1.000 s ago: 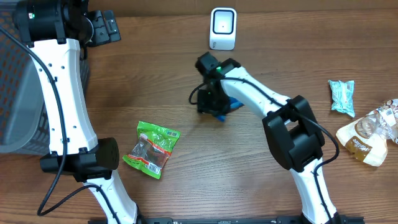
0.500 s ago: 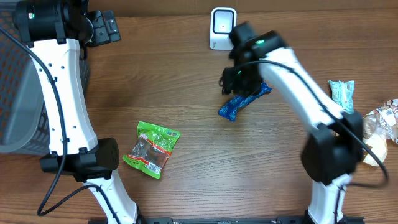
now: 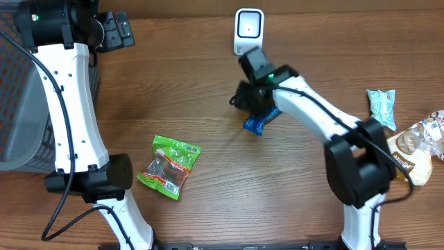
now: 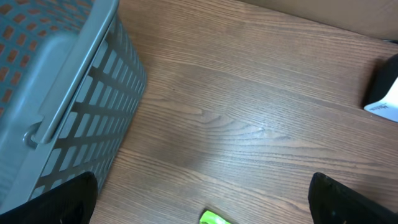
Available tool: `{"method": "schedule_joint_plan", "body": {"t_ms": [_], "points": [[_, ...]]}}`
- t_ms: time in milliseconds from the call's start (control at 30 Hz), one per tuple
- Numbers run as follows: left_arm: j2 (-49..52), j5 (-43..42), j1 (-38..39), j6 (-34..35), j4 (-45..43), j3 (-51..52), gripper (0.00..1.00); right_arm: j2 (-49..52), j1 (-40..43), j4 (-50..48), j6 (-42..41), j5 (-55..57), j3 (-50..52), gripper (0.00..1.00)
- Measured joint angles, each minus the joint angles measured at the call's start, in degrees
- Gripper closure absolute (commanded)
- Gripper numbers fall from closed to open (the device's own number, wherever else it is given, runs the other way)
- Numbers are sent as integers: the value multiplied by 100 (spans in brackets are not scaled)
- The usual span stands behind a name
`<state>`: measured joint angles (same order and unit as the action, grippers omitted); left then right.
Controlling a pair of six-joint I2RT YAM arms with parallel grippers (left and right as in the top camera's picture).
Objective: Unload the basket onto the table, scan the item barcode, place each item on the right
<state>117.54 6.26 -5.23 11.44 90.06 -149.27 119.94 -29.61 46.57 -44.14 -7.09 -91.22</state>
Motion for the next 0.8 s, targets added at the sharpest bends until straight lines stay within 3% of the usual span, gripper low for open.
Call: {"method": "schedule_joint_plan", "body": {"t_ms": [267, 500, 700, 800], "points": [[0, 2, 0, 0, -2, 0, 0, 107, 299, 645, 55, -15, 175, 63], [0, 0, 0, 0, -2, 0, 0, -11, 909, 1123, 1235, -476, 166, 60], [0, 0, 0, 0, -2, 0, 0, -1176, 1187, 1521, 2046, -649, -52, 44], [0, 0, 0, 0, 0, 0, 0, -1902, 1506, 1847, 2350, -507, -199, 41]]}}
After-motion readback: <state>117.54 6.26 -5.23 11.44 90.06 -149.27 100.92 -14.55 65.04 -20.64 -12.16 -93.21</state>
